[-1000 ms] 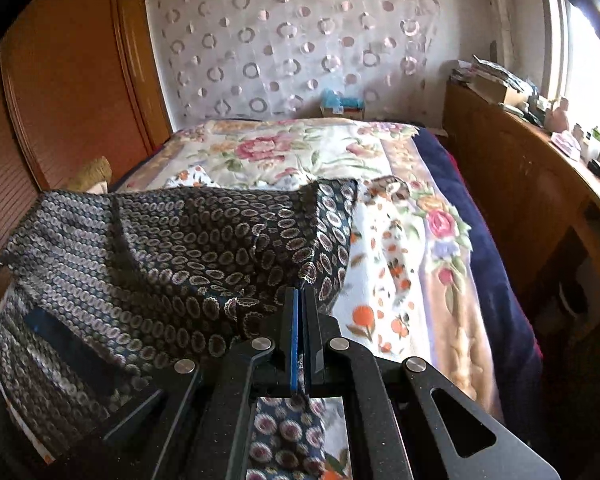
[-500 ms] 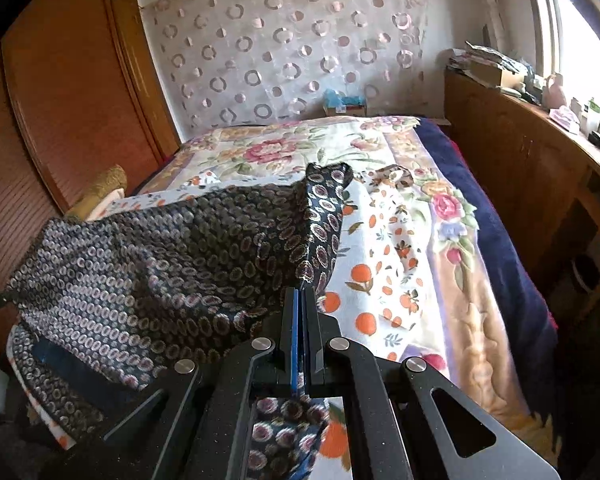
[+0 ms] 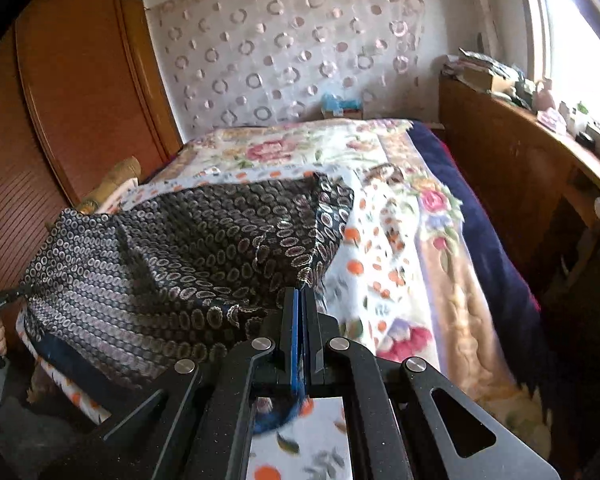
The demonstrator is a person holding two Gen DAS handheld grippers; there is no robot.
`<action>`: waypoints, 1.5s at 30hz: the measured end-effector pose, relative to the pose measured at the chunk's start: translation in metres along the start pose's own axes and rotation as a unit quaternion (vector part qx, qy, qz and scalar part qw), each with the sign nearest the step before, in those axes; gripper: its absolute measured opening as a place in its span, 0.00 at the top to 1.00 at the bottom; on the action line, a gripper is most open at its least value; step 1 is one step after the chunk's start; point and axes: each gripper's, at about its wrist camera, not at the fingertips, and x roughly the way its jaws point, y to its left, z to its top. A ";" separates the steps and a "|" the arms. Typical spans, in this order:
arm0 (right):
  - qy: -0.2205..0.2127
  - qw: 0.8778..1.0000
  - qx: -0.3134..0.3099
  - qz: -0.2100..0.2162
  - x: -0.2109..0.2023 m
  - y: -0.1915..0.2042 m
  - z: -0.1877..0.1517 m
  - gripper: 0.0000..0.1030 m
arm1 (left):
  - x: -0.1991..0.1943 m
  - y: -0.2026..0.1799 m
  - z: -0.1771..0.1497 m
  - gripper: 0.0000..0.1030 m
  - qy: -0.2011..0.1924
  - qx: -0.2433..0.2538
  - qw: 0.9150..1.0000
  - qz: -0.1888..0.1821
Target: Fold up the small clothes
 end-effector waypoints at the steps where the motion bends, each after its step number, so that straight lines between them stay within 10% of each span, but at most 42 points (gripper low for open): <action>1: 0.004 1.000 0.000 -0.001 0.002 0.000 -0.001 0.99 | -0.001 0.000 -0.002 0.98 0.001 -0.001 1.000 0.000; 20: -0.005 0.994 -0.073 -0.083 0.009 0.047 0.000 0.98 | -0.010 -0.010 -0.005 0.97 -0.004 0.010 0.999 0.031; 27: -0.016 0.991 -0.090 -0.099 -0.002 0.063 -0.002 0.94 | -0.020 -0.012 0.001 0.58 -0.021 0.011 0.999 0.032; 32: -0.014 0.992 -0.089 -0.085 0.001 0.071 -0.007 0.57 | -0.018 -0.014 0.002 0.36 -0.019 0.014 0.999 0.033; 45: 0.029 0.993 -0.116 -0.015 0.040 0.106 -0.044 0.49 | -0.007 -0.012 -0.005 0.31 -0.004 0.000 0.999 0.052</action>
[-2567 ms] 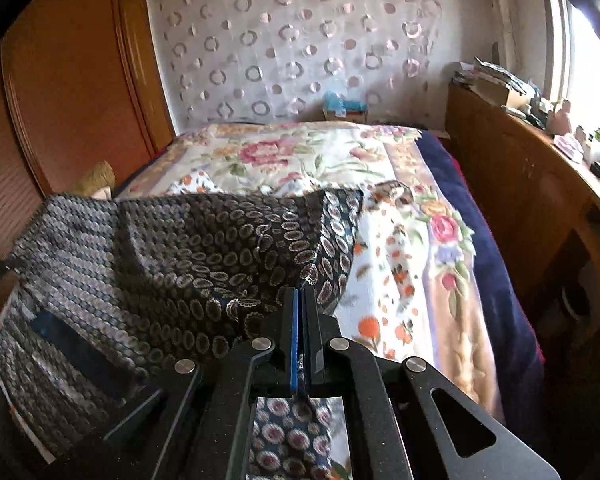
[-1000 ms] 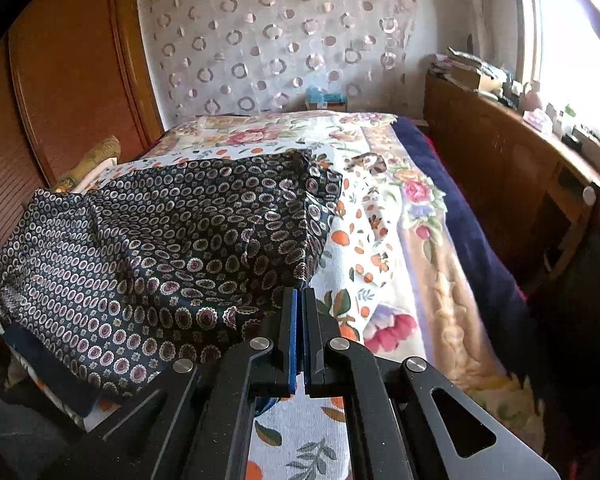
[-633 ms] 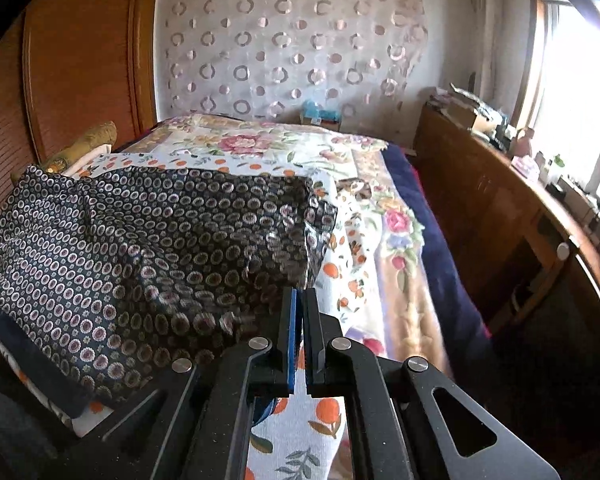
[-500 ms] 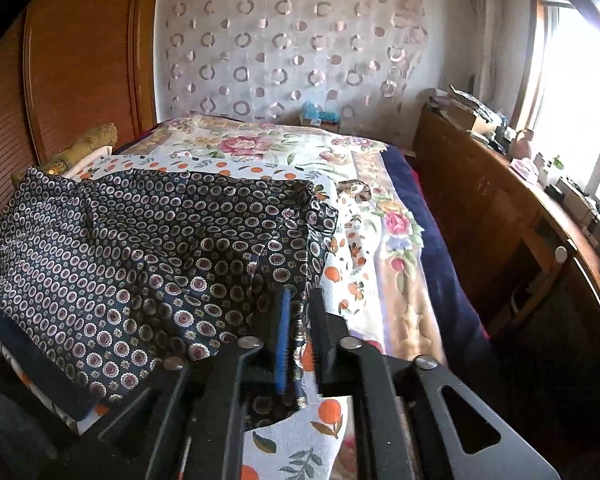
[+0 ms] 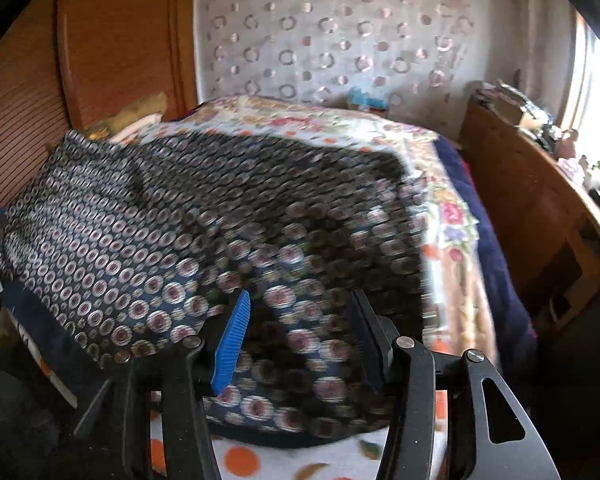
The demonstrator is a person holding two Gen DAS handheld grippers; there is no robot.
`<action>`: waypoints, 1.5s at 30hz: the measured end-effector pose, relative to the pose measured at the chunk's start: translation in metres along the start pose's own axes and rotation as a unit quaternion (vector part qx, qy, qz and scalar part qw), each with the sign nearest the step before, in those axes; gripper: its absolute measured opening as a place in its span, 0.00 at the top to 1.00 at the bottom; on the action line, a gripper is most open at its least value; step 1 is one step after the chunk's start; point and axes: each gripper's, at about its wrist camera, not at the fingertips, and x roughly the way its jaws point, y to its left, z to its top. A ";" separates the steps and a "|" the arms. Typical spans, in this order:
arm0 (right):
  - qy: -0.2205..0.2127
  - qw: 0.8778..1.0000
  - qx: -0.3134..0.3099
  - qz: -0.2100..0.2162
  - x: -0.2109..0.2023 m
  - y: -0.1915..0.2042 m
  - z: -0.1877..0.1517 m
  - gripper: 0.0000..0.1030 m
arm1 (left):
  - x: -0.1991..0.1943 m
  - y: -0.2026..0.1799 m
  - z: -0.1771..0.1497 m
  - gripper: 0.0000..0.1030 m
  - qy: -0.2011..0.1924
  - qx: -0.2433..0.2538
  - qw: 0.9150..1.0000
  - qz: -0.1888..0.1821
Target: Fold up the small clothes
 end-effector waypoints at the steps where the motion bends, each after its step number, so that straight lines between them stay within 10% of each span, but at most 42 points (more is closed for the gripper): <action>1: 0.005 1.000 -0.003 0.006 0.005 0.003 -0.002 0.49 | 0.001 0.001 -0.001 0.31 0.001 -0.001 1.000 0.002; 18: -0.001 1.000 -0.001 0.015 0.023 -0.018 -0.033 0.40 | 0.007 0.008 -0.023 0.32 0.025 -0.017 1.000 0.005; 30: -0.023 1.000 0.007 0.010 0.009 -0.011 -0.062 0.39 | 0.012 0.000 -0.020 0.94 0.027 -0.009 0.999 -0.031; 45: -0.022 1.000 0.009 0.014 0.012 -0.013 -0.057 0.38 | -0.038 -0.051 0.014 0.96 -0.072 0.045 0.993 -0.088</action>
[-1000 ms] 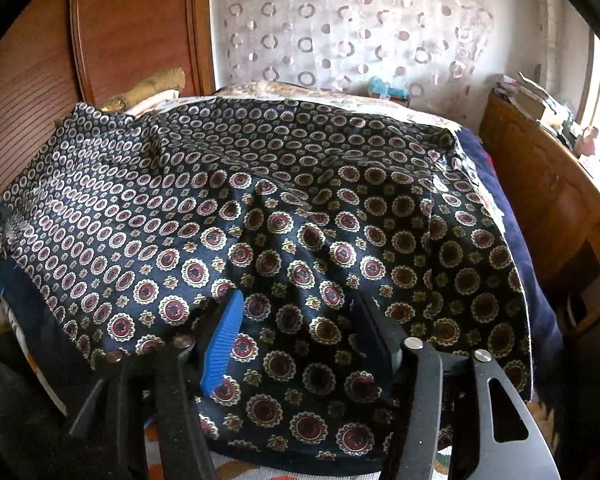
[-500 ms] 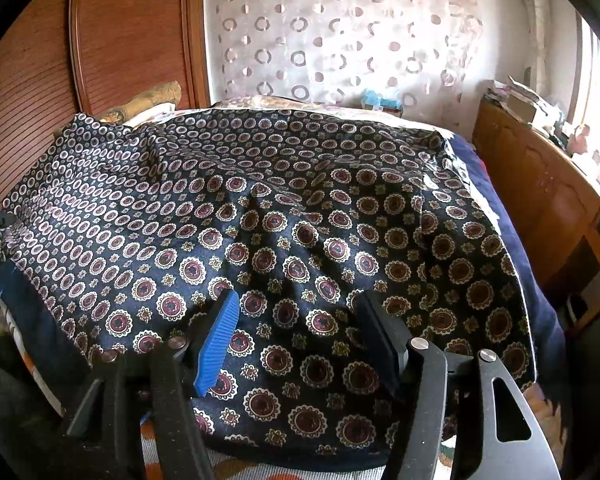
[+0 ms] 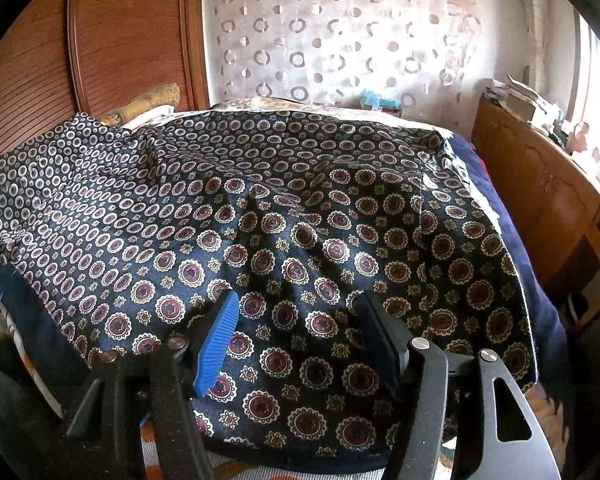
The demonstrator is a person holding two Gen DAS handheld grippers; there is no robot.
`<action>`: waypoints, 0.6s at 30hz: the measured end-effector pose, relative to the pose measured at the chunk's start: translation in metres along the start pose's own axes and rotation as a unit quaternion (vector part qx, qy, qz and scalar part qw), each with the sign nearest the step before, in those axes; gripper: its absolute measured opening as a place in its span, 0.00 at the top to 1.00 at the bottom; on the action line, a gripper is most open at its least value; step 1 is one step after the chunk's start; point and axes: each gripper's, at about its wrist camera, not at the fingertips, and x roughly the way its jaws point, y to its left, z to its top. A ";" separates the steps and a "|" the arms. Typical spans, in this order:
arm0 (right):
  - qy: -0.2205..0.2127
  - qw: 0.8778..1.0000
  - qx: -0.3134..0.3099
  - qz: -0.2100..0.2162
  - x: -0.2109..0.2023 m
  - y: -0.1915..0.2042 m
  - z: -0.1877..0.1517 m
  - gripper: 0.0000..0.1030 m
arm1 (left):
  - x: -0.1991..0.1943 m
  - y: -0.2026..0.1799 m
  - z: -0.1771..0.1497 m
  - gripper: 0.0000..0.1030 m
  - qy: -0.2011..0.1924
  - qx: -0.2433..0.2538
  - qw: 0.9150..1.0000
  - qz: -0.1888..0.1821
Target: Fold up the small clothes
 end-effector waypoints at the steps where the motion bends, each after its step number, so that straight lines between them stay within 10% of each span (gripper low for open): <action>1: 0.000 1.000 0.000 0.000 0.000 0.000 0.000 0.38 | -0.001 -0.003 0.004 0.96 -0.005 0.004 1.000 -0.005; 18: -0.001 1.000 0.001 0.000 0.002 0.000 0.000 0.38 | 0.002 -0.068 0.069 0.96 -0.071 0.070 0.993 -0.069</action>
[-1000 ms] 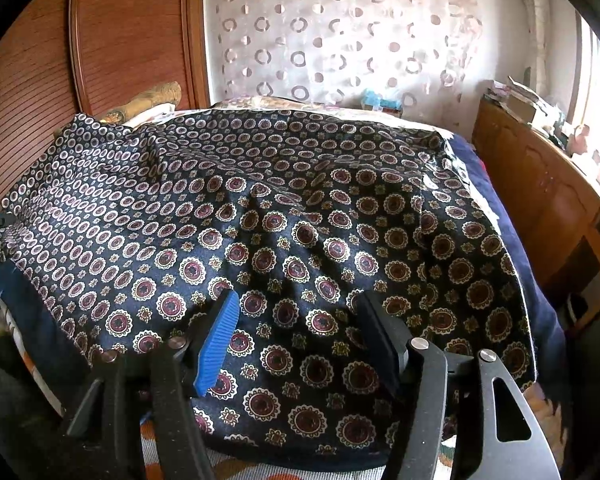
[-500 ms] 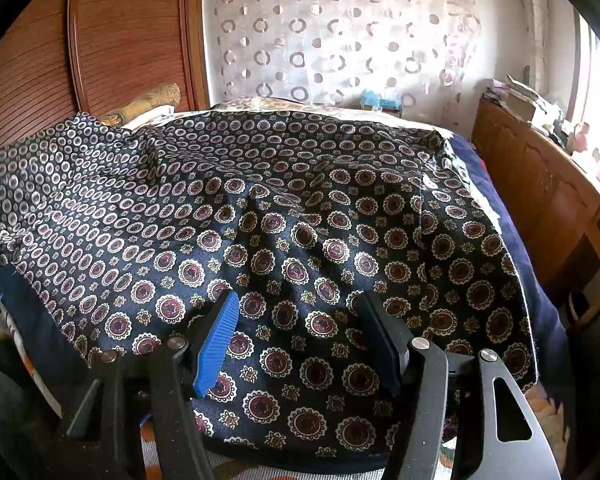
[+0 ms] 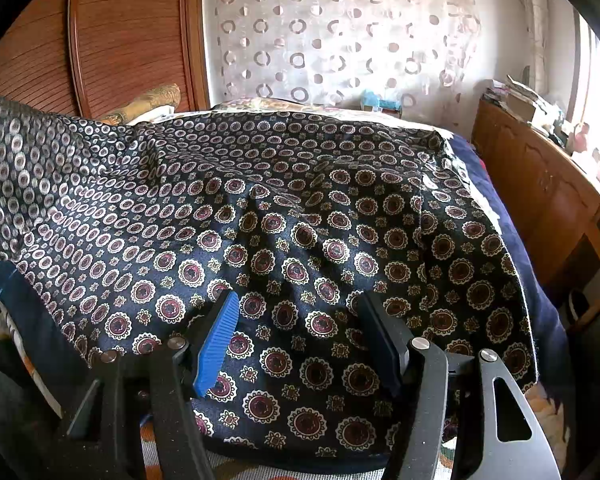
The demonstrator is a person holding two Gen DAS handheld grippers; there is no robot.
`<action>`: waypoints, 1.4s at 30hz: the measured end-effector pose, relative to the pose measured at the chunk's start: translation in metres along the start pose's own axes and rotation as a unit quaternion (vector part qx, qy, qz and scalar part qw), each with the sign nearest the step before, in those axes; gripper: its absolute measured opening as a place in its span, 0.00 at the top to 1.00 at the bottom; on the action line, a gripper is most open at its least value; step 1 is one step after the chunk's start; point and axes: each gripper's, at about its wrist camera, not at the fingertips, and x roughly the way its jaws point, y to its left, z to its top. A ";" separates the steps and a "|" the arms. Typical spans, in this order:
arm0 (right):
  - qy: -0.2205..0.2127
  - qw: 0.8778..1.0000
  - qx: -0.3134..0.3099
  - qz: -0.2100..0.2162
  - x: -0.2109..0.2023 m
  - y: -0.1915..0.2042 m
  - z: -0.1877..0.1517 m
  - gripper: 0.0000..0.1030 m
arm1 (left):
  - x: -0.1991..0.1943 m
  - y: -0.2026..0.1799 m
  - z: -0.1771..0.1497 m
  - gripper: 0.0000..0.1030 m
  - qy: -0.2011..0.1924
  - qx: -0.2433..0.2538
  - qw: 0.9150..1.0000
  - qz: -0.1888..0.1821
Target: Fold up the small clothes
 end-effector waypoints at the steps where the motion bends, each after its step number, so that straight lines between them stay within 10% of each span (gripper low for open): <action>1: 0.000 1.000 0.000 0.000 0.000 0.000 0.000 0.38 | 0.004 -0.004 0.007 0.96 -0.004 0.006 1.000 -0.006; 14: -0.011 1.000 0.025 0.012 -0.001 -0.006 -0.002 0.38 | 0.065 -0.074 0.081 0.96 -0.016 0.076 0.993 -0.087; 22: -0.036 0.997 0.060 0.015 -0.017 -0.025 -0.002 0.38 | 0.103 -0.098 0.081 0.94 0.043 0.094 0.988 -0.111; 30: -0.069 0.996 0.056 0.012 -0.036 -0.022 0.017 0.38 | 0.102 -0.107 0.058 0.35 0.068 0.092 0.985 -0.131; 42: -0.030 0.999 -0.017 0.023 0.010 0.009 0.048 0.38 | 0.074 -0.064 0.025 0.28 0.060 0.054 0.995 -0.064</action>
